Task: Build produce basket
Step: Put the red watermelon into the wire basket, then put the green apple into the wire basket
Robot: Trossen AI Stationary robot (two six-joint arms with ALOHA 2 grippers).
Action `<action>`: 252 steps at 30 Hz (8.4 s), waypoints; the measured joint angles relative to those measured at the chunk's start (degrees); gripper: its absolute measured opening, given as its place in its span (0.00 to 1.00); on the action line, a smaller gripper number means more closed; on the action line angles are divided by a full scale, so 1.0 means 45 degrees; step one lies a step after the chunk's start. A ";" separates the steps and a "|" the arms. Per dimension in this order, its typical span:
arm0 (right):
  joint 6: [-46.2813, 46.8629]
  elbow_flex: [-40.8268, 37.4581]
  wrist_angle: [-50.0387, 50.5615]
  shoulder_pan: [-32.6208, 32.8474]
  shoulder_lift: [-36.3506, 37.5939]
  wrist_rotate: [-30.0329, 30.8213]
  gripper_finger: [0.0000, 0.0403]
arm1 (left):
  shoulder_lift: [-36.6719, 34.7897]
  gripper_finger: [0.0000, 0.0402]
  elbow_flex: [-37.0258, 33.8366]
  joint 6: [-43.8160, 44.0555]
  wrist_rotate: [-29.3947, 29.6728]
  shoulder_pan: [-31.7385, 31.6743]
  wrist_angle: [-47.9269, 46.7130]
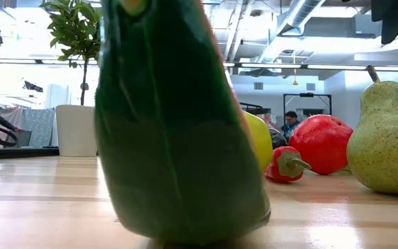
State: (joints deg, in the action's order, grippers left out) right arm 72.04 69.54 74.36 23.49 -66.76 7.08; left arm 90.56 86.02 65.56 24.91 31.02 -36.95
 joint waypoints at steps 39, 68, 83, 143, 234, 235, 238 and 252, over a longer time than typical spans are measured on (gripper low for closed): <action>0.0226 -0.0091 -0.0327 0.0115 -0.1220 0.1158 0.72 | 0.5573 0.81 0.0095 0.6171 -0.0066 0.1193 0.1873; 0.0025 -0.0092 -0.0682 0.0126 -0.1831 0.1114 0.72 | 0.6354 0.06 0.0112 0.7065 -0.2055 0.1221 0.1806; -0.1160 0.0488 -0.0613 0.0456 -0.1476 0.0683 0.72 | 0.5673 0.07 0.2203 0.5957 -0.2055 0.0691 0.0631; 0.0756 0.0845 -0.0625 -0.0102 0.0389 0.3125 0.72 | 0.4066 0.08 0.1769 -1.5763 -0.5489 -1.3422 -0.2010; 0.0994 0.0840 -0.0725 0.1666 0.0385 0.2440 0.72 | 0.5941 0.51 1.0625 -1.4533 -0.7383 -0.7532 -1.0914; 0.0994 0.0840 -0.0722 0.1824 0.0384 0.2440 0.72 | 0.5941 0.53 1.0627 -1.4365 -0.7335 -0.7019 -1.0928; 0.0994 0.0840 -0.0724 0.2274 0.0387 0.2441 0.72 | 0.5941 0.61 1.0592 -1.3620 -0.6210 -0.5493 -1.0585; 0.0994 0.0840 -0.0712 0.3686 0.0389 0.2508 0.72 | 0.6649 0.93 0.8603 -1.0186 -0.4048 -0.2512 -0.7523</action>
State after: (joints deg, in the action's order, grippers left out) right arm 76.51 73.32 71.16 40.07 -65.01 18.37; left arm 120.48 124.73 19.72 6.69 19.72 -70.81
